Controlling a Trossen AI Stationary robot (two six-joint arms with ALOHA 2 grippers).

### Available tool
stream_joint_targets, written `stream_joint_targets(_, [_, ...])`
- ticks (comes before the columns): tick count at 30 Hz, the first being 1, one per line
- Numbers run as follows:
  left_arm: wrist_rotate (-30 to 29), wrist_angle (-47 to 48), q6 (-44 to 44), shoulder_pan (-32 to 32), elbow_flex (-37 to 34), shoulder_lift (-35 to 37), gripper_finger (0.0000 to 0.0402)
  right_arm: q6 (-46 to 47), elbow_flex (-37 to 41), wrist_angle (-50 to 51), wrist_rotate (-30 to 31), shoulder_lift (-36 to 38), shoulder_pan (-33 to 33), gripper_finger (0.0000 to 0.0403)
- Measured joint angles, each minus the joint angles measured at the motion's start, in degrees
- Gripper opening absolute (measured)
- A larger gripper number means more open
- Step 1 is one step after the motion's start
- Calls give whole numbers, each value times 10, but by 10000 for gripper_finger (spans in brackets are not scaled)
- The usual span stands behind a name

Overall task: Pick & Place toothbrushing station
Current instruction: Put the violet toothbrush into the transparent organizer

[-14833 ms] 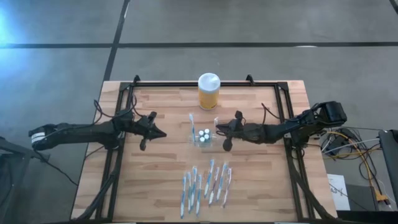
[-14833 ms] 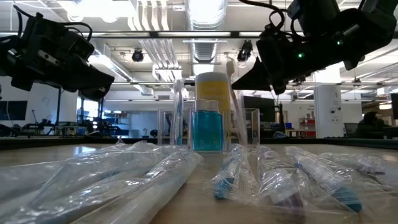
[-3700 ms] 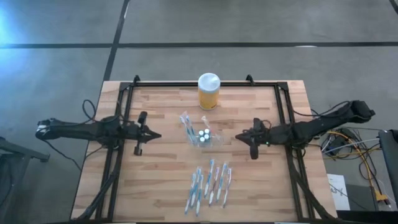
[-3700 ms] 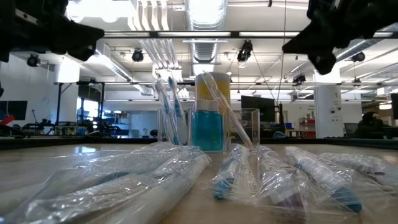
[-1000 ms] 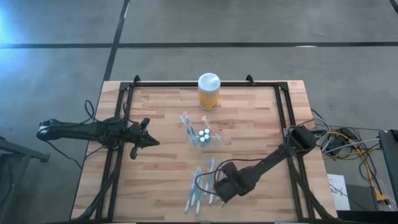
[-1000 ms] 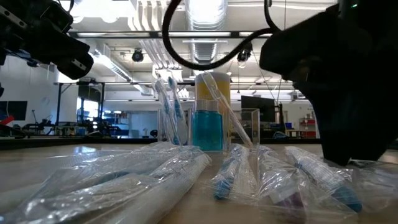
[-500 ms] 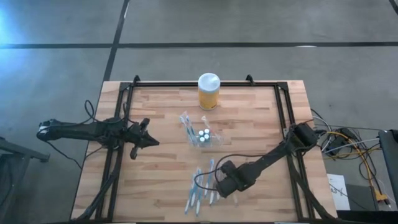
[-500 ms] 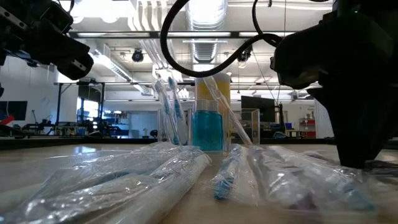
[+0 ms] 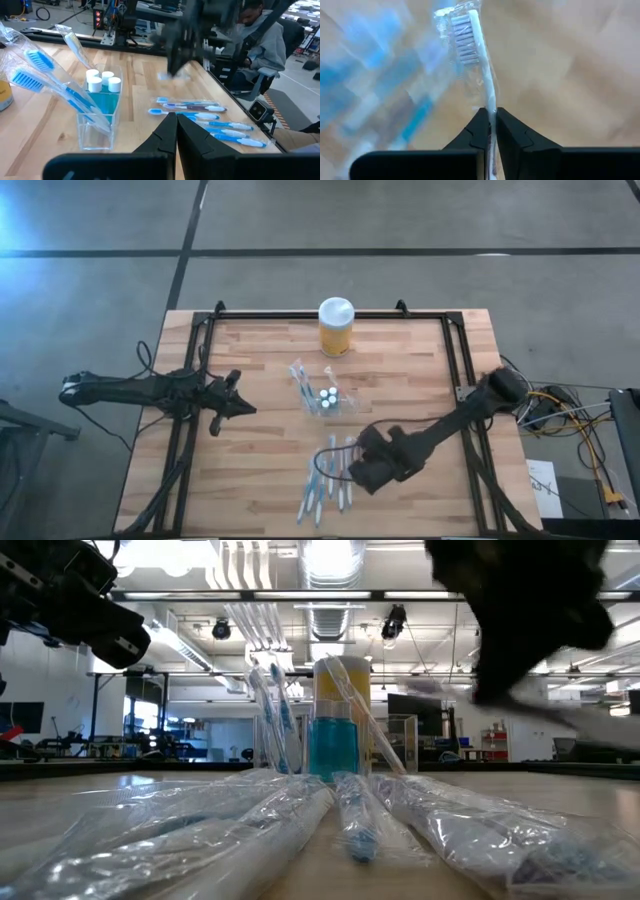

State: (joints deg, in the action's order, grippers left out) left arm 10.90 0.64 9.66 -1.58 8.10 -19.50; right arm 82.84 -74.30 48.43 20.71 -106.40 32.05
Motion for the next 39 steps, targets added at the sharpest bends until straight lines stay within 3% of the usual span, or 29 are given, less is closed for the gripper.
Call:
stream_joint_targets(8, [0,4,-5,0,0,-1,12,-191,-1,-54,288,114,0,16])
stream_joint_targets(16, [0,3,-9,0,-11,-1,12,-402,6,-160,421,161,-37,16])
stream_joint_targets(21, [-1,4,-11,0,-18,-1,12,-592,37,-333,384,155,-62,15])
stream_joint_targets(25, [-4,2,-23,0,-18,-1,12,-781,88,-524,188,156,-87,15])
stream_joint_targets(27, [-4,2,-24,0,-18,-1,12,-833,117,-603,121,156,-99,15])
stream_joint_targets(39, [-3,2,-36,0,-18,-1,12,-830,350,-888,69,193,-192,15])
